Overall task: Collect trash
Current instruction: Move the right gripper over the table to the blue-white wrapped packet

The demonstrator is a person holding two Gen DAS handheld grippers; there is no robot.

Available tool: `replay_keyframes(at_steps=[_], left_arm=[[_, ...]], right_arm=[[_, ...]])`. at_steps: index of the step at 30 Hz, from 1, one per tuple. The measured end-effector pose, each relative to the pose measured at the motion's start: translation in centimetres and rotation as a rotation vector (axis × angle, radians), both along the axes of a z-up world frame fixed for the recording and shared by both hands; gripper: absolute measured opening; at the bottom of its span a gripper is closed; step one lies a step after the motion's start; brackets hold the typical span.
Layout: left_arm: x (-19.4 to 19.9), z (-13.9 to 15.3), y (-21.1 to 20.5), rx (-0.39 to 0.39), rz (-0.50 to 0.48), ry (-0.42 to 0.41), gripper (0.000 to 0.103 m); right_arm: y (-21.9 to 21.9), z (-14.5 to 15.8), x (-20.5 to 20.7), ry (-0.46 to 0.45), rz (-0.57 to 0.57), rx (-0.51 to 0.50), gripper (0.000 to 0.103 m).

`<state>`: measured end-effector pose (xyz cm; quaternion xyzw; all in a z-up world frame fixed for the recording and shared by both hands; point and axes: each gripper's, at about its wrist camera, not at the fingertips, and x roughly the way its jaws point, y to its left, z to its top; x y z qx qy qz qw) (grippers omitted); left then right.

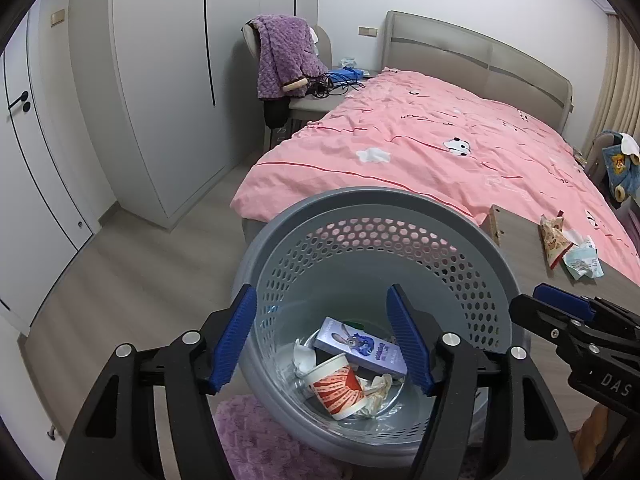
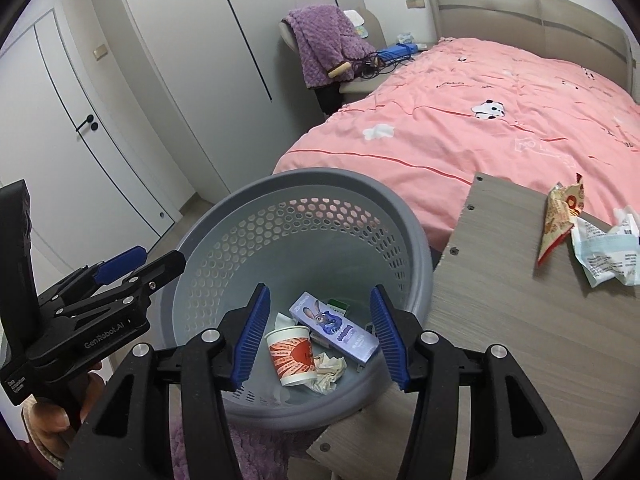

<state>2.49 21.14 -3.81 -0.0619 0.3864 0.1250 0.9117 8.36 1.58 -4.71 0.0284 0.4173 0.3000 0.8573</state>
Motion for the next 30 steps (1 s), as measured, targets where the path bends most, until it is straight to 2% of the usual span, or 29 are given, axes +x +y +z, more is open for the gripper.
replay_keyframes(at_steps=[7,10,18,25,30], left_arm=[[0.3,0.2,-2.5,-0.011,-0.047,-0.005,0.066],[0.7,0.2,-4.1,-0.012,-0.079,-0.006,0.066],[2.3,0.5,-8.8,-0.033,-0.176,-0.006,0.066],[4.3,1.0,-12.5,-0.043,-0.247,-0.008,0.067],[6.0,1.3,-14.7,-0.045,-0.283,-0.006,0.067]], right_arm=[[-3.6,0.4,-0.3,-0.007,-0.074,0.019,0.054],[-6.1,0.6,-0.5,-0.015,-0.128,0.021,0.057],[-13.6,0.3,0.2,-0.014,-0.306,-0.011,0.059],[-18.6,0.2,2.0,-0.027,-0.435,-0.059,0.059],[-20.6,0.2,4.6,-0.023,-0.513,-0.077,0.062]])
